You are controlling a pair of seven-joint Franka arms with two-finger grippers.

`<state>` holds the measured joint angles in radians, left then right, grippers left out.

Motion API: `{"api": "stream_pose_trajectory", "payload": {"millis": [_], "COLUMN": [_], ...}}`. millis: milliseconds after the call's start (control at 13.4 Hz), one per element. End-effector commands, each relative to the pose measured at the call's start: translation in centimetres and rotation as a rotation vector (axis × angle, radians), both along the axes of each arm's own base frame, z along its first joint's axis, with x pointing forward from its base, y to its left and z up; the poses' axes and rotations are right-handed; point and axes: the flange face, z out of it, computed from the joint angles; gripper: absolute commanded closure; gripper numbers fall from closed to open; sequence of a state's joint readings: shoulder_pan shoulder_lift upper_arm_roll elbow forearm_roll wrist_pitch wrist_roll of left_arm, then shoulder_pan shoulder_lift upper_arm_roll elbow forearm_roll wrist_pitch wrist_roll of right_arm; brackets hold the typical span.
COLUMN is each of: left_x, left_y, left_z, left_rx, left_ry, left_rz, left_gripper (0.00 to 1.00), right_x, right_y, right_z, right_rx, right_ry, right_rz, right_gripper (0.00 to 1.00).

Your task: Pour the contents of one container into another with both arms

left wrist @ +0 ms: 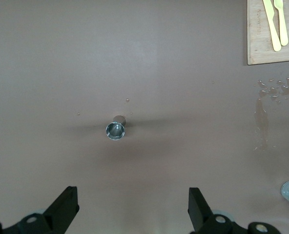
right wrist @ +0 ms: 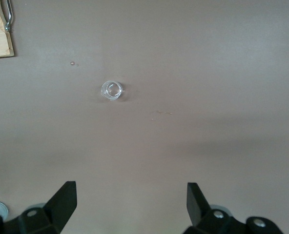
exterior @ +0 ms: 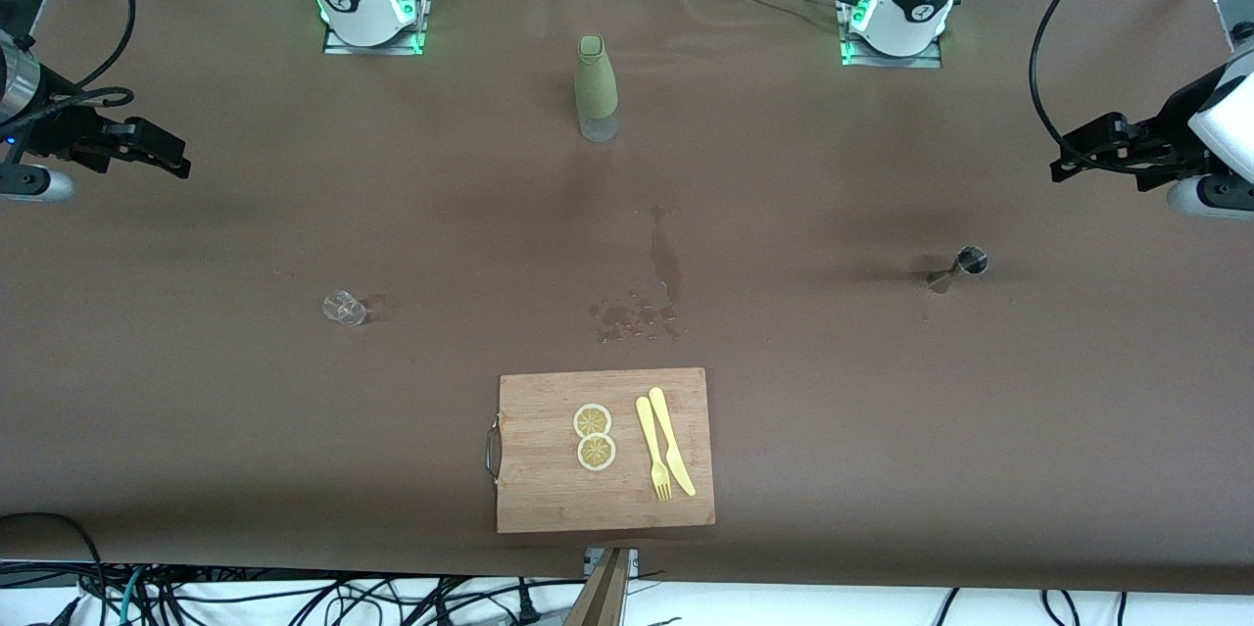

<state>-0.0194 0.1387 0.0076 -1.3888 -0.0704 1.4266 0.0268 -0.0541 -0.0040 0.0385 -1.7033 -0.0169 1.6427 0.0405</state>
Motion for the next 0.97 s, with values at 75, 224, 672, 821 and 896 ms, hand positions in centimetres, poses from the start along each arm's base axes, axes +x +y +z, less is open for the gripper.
{"api": "stream_pose_trajectory", "payload": {"millis": [75,224,672,821,896], "left_x": [-0.2,-0.2,-0.3,0.0,0.3], "left_y": [0.2,0.1,2.8,4.7,5.7], "left_z": [0.3,0.3,-0.1,-1.4,-2.3], "left_rx": [0.032,0.031,0.016,0.001,0.001], "left_ry": [-0.007,-0.007,0.011,0.035,0.052], "left_rz": [-0.018,-0.019,0.026,0.047,0.044], "left_gripper": [0.00,0.00,0.00,0.00,0.00], "right_x": [-0.2,-0.2,-0.2,-0.1,-0.1], "right_y": [0.3,0.3,0.8,1.1,1.0], "right_z": [0.4,0.4,0.4,0.2,0.1], "right_rx": [0.013,0.011,0.010,0.012,0.012], "right_ry": [0.003,0.003,0.005,0.009,0.011], "right_rz": [-0.015,-0.015,-0.001,0.014,0.010], "right_gripper": [0.00,0.00,0.00,0.00,0.00]}}
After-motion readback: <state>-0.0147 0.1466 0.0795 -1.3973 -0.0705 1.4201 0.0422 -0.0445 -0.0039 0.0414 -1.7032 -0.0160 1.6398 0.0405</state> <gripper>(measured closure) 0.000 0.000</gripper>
